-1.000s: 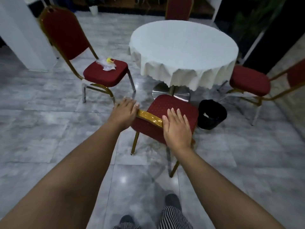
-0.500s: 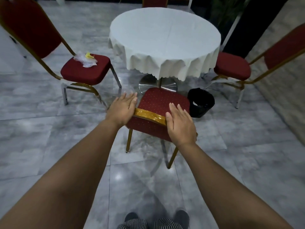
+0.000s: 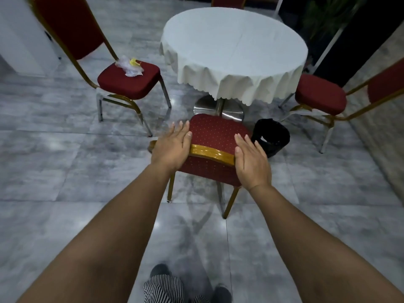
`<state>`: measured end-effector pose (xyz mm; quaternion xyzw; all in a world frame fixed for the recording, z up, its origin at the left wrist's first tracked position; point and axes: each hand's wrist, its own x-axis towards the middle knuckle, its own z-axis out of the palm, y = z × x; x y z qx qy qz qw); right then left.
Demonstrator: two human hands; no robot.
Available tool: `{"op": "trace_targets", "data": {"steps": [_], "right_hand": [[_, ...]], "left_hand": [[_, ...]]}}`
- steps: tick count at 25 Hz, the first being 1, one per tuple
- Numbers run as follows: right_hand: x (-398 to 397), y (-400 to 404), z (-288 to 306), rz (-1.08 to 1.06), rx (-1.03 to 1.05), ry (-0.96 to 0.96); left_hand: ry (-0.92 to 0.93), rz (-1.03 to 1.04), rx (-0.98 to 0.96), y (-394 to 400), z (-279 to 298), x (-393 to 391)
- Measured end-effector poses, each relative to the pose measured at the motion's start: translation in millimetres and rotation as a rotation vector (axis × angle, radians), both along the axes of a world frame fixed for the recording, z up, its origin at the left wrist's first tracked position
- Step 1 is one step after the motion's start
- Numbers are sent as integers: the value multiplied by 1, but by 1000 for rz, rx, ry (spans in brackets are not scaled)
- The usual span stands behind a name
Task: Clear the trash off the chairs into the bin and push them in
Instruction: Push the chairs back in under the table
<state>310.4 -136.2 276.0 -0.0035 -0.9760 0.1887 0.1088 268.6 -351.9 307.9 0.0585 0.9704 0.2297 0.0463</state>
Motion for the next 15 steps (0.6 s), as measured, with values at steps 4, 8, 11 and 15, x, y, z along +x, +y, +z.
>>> {"op": "trace_targets", "data": {"steps": [4,8,11,15], "right_hand": [[17,40,0,33,23,-2],[28,77,3,5,-5,-23],[31,84,6,-40,2,-64],[28,70,8,-29,-2,-33]], "left_hand": [[14,68,-2,34,-8,34],[12,86,-15,70,-14,52],[26,71,-33,76,-17,50],[91,54,-46,74,-22,49]]}}
